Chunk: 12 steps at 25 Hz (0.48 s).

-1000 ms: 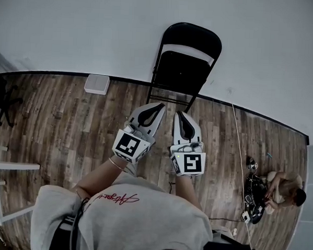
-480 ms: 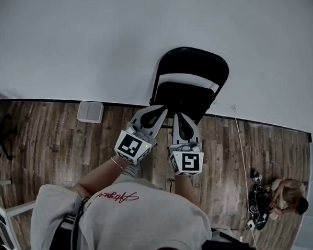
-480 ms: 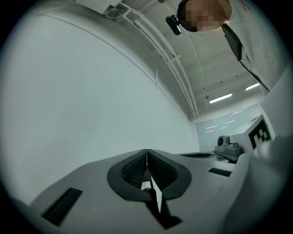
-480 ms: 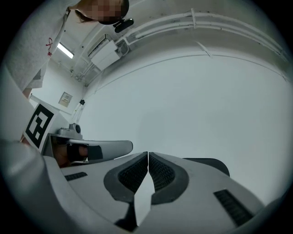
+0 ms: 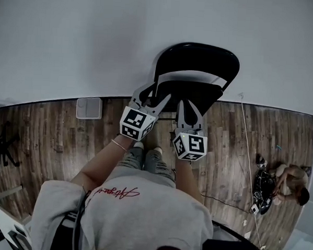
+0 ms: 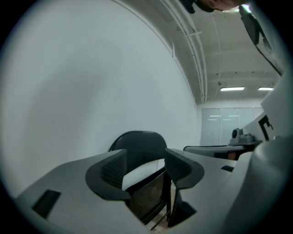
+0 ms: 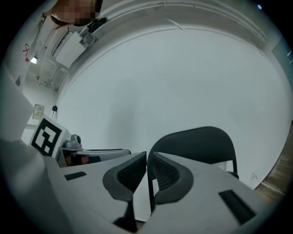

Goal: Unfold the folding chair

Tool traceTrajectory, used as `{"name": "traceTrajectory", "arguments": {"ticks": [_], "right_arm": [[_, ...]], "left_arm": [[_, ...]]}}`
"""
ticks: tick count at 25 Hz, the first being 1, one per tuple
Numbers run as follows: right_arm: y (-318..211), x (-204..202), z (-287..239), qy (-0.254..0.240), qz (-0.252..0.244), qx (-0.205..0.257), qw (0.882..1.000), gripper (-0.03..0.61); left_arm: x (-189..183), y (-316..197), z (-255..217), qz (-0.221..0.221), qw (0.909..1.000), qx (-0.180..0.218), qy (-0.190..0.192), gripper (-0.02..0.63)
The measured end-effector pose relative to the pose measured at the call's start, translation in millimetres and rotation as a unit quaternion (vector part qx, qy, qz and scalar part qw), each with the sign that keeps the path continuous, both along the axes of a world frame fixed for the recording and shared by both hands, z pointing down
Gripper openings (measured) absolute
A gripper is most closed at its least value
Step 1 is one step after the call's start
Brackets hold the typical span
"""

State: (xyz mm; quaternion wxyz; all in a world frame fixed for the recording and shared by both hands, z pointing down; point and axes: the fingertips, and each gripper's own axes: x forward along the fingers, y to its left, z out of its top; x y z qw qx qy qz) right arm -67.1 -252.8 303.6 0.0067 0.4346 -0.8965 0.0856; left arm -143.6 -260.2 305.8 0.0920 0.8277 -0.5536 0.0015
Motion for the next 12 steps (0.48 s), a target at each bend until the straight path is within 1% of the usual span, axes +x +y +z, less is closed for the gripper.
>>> {"name": "traceTrajectory", "arguments": {"ticks": [1, 2, 3, 4, 6, 8, 10, 12], "right_arm": [[-7, 0, 12, -0.004, 0.006, -0.017, 1.0, 0.045], [-14, -1, 23, -0.008, 0.012, -0.033, 0.999, 0.092], [-22, -1, 34, -0.012, 0.019, -0.047, 0.999, 0.109], [-29, -1, 45, -0.015, 0.026, -0.061, 0.998, 0.12], [-39, 0, 69, -0.022, 0.039, -0.093, 0.995, 0.137], [-47, 4, 95, -0.035, 0.051, -0.13, 0.99, 0.146], [-55, 9, 119, -0.047, 0.064, -0.162, 0.984, 0.156], [-68, 14, 139, -0.063, 0.083, -0.194, 0.975, 0.163]], "left_arm": [[-6, -13, 17, -0.004, 0.9996, -0.027, -0.005, 0.27], [-13, -26, 36, -0.009, 0.9984, -0.055, -0.011, 0.283], [-21, -40, 56, -0.017, 0.9962, -0.084, -0.014, 0.295], [-30, -53, 77, -0.028, 0.9932, -0.112, -0.016, 0.302], [-49, -75, 121, -0.048, 0.9843, -0.169, -0.018, 0.308], [-59, -90, 158, -0.053, 0.9741, -0.218, -0.029, 0.308], [-60, -105, 181, -0.051, 0.9683, -0.241, -0.044, 0.308], [-59, -119, 193, -0.051, 0.9662, -0.247, -0.051, 0.308]]}}
